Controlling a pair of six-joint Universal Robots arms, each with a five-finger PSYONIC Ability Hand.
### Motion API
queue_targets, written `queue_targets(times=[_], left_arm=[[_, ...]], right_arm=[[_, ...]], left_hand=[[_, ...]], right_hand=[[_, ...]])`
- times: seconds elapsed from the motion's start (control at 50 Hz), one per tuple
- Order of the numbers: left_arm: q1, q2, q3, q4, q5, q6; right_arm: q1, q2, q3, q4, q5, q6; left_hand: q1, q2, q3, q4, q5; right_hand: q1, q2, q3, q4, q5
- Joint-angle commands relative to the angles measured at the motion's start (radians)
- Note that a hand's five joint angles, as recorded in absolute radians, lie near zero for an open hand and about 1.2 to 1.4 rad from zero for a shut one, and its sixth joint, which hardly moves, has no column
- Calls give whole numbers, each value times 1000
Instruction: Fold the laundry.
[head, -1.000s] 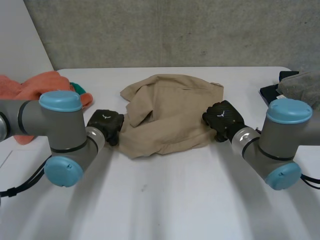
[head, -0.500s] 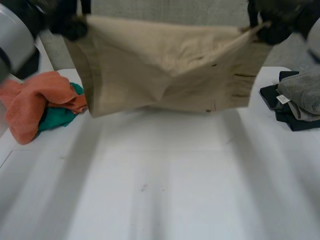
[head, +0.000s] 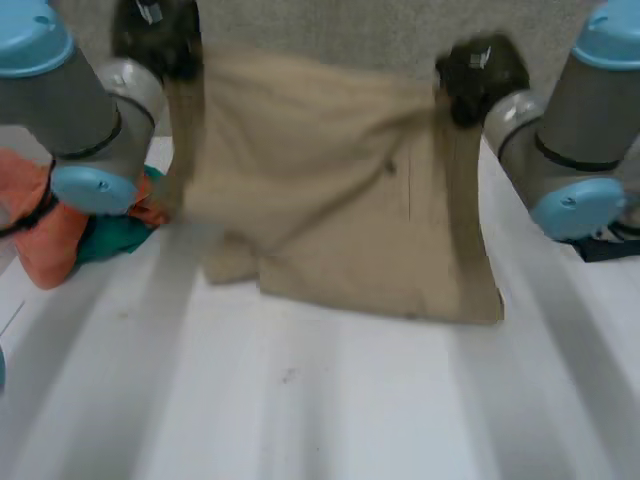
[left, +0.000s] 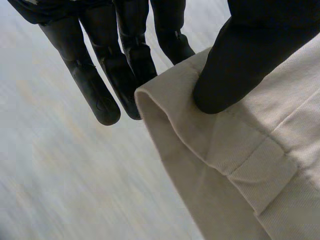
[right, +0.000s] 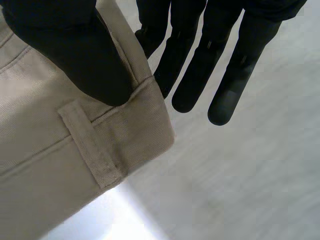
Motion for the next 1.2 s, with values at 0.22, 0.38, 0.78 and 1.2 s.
queue_targets(times=[0.22,0.38,0.78,1.2], left_arm=[[59,194,-155,351,81,-223],[70,202,-473,299,93,-203],[3,347,-973,38,93,13],[-109,659,-1030,-660,132,340]], right_arm=[[4,-134,98,-514,-38,151],[16,-62,246,-449,-117,123],[-12,-58,582,-92,-118,-159],[-104,-491,929,494,-200,-531]], left_hand=[[236,198,202,196,215],[236,198,202,196,215],[236,198,202,196,215],[236,198,202,196,215]], right_hand=[[279,220,205,198,218],[279,220,205,198,218],[279,220,205,198,218],[279,220,205,198,218]])
